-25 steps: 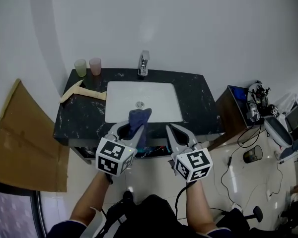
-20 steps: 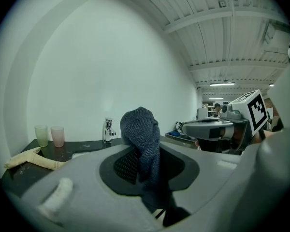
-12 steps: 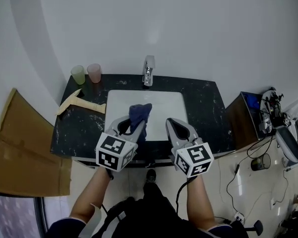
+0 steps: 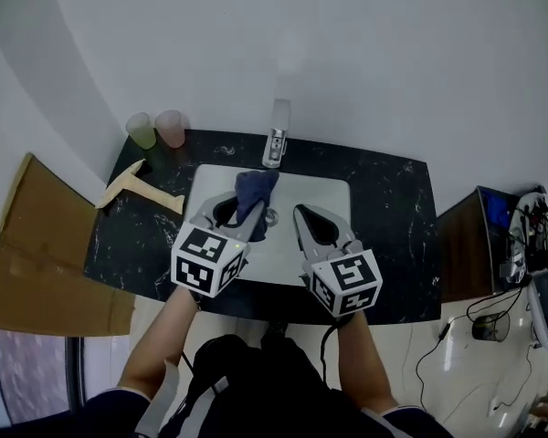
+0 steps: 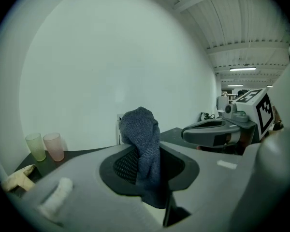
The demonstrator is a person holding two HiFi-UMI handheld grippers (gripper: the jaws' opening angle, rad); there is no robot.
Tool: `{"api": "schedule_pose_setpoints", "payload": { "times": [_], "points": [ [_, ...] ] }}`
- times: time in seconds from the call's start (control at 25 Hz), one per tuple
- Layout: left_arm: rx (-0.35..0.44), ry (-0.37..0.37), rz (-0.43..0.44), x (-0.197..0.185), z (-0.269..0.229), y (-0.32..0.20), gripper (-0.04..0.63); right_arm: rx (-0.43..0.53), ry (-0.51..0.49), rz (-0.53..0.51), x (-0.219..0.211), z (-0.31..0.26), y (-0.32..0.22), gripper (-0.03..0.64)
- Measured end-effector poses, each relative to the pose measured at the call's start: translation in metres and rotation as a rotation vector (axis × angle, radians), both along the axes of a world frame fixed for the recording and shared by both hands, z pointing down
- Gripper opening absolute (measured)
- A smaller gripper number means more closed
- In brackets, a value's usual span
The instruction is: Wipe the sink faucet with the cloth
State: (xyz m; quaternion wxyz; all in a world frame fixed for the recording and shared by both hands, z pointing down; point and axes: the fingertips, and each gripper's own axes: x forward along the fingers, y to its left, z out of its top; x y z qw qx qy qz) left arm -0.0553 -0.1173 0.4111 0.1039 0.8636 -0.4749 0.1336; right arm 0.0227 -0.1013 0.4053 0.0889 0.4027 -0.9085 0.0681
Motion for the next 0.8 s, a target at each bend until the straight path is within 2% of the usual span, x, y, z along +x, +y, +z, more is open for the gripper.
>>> {"api": "schedule_pose_setpoints", "payload": {
  "times": [0.2,0.44,0.56,0.64,0.8],
  "points": [
    [-0.009,-0.050,-0.029,-0.005,0.002,-0.026,0.081,-0.017,-0.022,-0.036,-0.005,0.007,-0.026,0.006],
    [-0.013,-0.087,-0.025,-0.024,0.006,-0.061,0.081,-0.017,0.027,-0.020,-0.021,0.018,-0.063,0.006],
    [-0.030,-0.086,-0.005,-0.032,0.014,-0.079,0.081,-0.003,0.067,0.002,-0.030,0.019,-0.080,0.006],
    [-0.043,-0.081,0.011,-0.036,0.021,-0.092,0.082,-0.007,0.085,0.006,-0.039,0.021,-0.091,0.043],
    [-0.073,-0.056,0.044,-0.041,0.036,-0.121,0.081,-0.010,0.155,0.035,-0.054,0.029,-0.112,0.044]
  ]
}}
